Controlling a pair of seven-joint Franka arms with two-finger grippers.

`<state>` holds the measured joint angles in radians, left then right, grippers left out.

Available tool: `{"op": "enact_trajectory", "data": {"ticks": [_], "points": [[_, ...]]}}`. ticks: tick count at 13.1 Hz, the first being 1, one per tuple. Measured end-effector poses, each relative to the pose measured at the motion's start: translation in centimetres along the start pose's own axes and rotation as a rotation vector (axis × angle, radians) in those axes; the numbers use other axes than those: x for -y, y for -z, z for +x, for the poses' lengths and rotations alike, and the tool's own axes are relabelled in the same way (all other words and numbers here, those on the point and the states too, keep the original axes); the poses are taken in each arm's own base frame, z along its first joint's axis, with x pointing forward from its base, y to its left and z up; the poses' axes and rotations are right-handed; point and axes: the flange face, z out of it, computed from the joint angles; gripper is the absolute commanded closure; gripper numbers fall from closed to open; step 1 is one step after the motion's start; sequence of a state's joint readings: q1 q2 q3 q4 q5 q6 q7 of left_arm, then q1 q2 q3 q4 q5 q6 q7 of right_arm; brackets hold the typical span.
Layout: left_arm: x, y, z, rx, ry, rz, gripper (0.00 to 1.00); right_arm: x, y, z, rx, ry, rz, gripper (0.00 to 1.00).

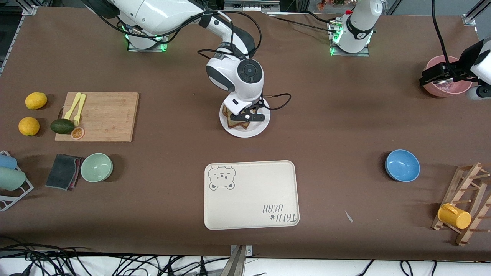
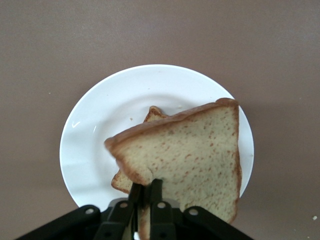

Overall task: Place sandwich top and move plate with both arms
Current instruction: 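Lower the bread slice onto the egg sandwich and open the right gripper, then withdraw the right gripper from the plate back toward the cutting board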

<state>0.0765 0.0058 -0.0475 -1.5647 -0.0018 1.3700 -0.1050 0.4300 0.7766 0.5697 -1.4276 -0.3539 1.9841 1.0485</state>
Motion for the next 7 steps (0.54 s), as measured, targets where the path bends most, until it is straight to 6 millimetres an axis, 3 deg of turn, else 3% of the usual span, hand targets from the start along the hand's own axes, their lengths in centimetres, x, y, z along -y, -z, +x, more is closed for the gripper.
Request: {"op": "enact_trajectory", "data": {"ticks": [5,7], "points": [[-0.4,0.0,0.0,0.004,-0.007,-0.034,0.00,-0.1,1.4,1.0,-0.020,-0.017,0.020,0.00],[-0.4,0.1,-0.1,0.003,-0.008,-0.036,0.00,-1.7,2.2,3.2,-0.035,-0.070,0.026,0.00]]}}
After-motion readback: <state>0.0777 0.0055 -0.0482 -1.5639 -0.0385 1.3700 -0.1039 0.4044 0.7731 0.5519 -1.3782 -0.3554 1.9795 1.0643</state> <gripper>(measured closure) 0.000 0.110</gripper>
